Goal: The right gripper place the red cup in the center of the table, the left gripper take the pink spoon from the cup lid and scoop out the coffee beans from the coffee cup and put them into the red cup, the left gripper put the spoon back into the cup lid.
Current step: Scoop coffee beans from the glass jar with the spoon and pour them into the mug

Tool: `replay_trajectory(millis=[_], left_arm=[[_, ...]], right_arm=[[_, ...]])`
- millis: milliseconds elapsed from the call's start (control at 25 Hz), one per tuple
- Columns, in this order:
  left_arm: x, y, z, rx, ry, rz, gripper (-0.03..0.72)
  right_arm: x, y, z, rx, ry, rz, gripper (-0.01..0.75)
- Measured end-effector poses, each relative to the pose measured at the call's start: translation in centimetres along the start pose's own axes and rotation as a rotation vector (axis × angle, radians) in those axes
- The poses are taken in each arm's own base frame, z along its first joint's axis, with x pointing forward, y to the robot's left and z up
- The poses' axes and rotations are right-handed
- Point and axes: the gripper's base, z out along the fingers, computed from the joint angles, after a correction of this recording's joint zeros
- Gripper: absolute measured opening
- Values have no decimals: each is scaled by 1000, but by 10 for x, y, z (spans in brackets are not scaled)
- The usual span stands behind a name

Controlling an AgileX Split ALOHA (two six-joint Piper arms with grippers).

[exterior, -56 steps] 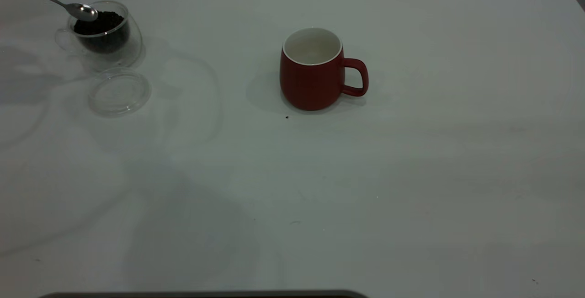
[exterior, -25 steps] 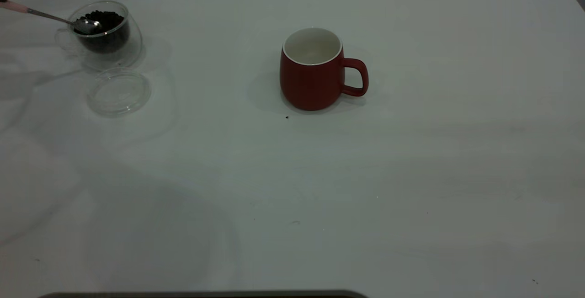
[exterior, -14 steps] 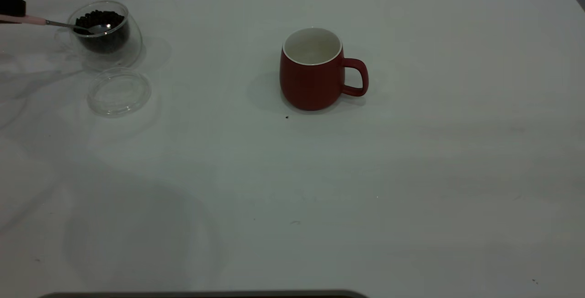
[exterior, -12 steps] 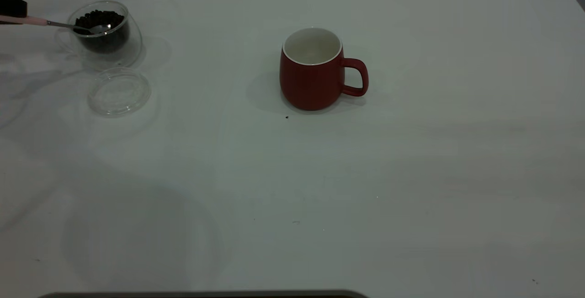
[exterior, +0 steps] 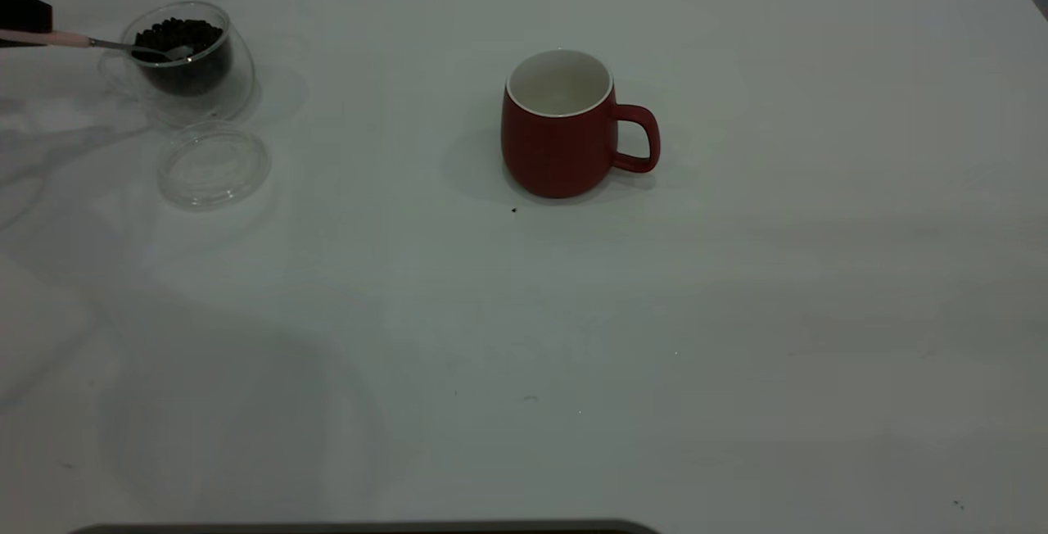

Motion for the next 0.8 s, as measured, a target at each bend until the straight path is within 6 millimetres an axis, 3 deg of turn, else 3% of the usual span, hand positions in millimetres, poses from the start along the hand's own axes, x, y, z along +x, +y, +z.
replay_trajectory(millis=[240, 800], left_arm=[[5, 10, 3, 40, -18, -46, 119], [8, 24, -18, 87, -107, -93, 119]], right_arm=[[0, 0, 0, 0, 0, 0, 591], [0, 0, 0, 0, 0, 0, 591]])
